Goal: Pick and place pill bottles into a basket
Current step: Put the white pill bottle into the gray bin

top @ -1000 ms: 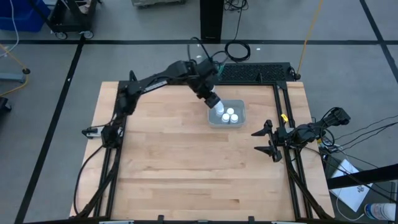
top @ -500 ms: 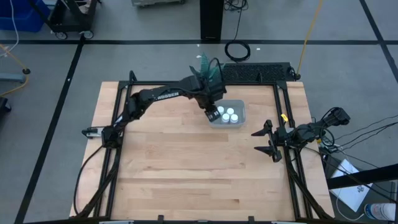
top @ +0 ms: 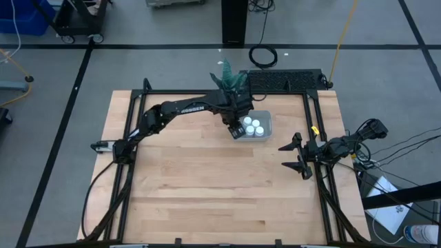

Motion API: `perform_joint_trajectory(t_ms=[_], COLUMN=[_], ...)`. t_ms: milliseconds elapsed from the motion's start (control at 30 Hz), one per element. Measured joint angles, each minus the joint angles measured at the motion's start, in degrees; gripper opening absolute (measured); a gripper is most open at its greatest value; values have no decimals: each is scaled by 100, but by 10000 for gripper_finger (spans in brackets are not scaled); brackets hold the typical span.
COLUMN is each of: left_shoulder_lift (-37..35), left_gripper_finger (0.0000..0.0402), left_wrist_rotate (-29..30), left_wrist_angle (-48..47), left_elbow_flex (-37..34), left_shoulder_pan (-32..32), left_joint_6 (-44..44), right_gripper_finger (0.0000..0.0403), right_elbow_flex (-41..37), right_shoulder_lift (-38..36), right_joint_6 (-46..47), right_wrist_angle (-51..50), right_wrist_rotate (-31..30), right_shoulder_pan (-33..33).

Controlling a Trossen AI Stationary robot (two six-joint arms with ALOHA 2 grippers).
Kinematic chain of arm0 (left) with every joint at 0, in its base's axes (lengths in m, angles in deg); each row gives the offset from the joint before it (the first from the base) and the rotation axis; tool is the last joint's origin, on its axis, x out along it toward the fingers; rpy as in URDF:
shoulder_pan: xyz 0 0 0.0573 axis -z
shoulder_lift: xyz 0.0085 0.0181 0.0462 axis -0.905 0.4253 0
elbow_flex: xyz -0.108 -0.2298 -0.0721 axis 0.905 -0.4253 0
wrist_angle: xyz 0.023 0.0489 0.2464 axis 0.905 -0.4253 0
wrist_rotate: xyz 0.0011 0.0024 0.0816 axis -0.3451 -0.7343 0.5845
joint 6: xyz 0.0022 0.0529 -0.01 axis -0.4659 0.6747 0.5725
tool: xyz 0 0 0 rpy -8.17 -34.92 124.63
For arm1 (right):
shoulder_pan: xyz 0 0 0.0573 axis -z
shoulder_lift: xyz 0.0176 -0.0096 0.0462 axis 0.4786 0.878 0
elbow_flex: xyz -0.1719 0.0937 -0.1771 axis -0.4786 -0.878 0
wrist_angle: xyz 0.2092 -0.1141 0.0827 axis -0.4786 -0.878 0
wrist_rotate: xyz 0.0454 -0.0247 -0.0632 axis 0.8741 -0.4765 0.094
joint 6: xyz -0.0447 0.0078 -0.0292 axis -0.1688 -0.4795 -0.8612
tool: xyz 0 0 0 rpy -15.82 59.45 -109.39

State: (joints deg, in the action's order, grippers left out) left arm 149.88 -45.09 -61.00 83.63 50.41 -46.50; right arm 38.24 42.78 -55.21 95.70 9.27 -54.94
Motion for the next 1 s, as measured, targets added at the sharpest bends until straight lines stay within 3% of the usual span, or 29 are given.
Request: perform_joint_trajectory(t_ms=[1000], left_shoulder_lift=[381], left_gripper_finger=[169], left_wrist_rotate=[-405], left_wrist_angle=[410], left_elbow_flex=[-2], left_shoulder_pan=[-20], left_joint_6=[102], right_gripper_finger=[286], right_elbow_flex=[-1], right_shoulder_lift=[9], right_joint_6=[0], right_wrist_angle=[-2], right_wrist_rotate=[1], right_shoulder_pan=[2])
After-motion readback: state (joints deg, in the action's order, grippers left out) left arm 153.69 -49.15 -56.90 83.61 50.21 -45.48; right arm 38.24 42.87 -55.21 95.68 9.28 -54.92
